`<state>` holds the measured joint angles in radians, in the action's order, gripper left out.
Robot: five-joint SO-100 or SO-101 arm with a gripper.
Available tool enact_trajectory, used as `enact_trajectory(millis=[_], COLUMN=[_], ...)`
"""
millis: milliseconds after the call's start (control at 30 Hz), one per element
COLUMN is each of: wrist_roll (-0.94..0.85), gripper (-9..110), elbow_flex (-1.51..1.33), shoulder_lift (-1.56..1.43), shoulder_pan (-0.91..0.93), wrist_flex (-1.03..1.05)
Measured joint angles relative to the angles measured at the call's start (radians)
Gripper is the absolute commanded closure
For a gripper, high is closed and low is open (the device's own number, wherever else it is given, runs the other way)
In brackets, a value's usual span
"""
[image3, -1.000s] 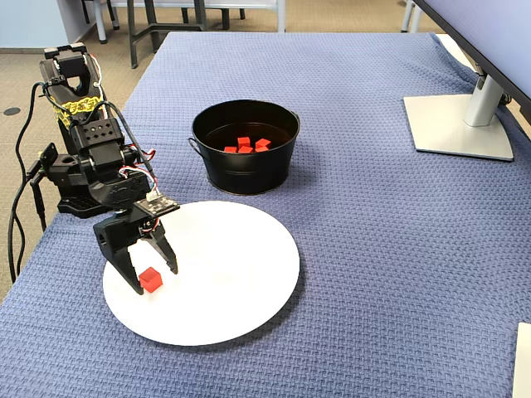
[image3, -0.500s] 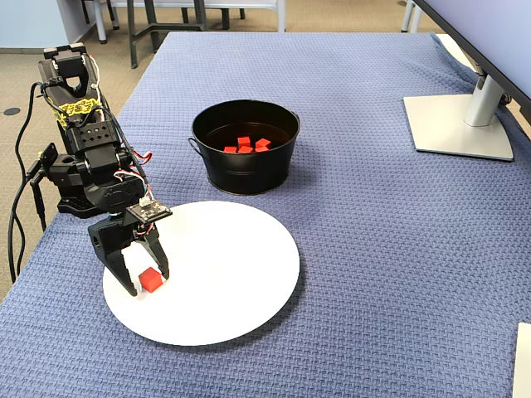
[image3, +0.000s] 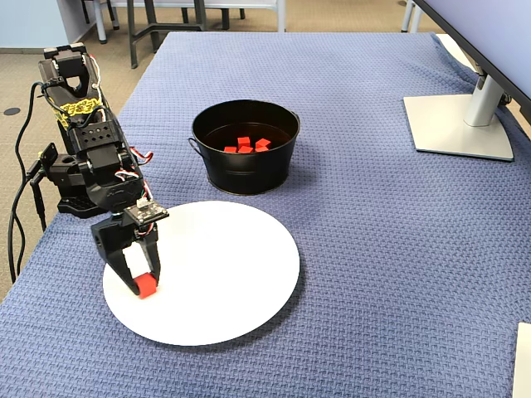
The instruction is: Pick up the red cubes from the white plate and place them in the black recipient
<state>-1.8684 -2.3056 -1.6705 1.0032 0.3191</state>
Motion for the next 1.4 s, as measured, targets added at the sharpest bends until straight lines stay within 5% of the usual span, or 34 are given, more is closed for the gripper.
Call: enact_trajectory(millis=[400, 733, 1100, 1267, 1400], wrist_roll=[0.446, 1.081, 1.732, 1.824, 1.822], gripper=[101, 102, 102, 74, 73], elbow_flex=[0.049, 0.474, 0.710, 0.707, 0.655], shoulder_lift=[-0.181, -0.276, -0.278, -0.314, -0.379], shoulder_pan=[-0.186, -0.454, -0.893, -1.094, -1.190], wrist_flex=[0.175, 0.747, 0.904, 0.925, 0.925])
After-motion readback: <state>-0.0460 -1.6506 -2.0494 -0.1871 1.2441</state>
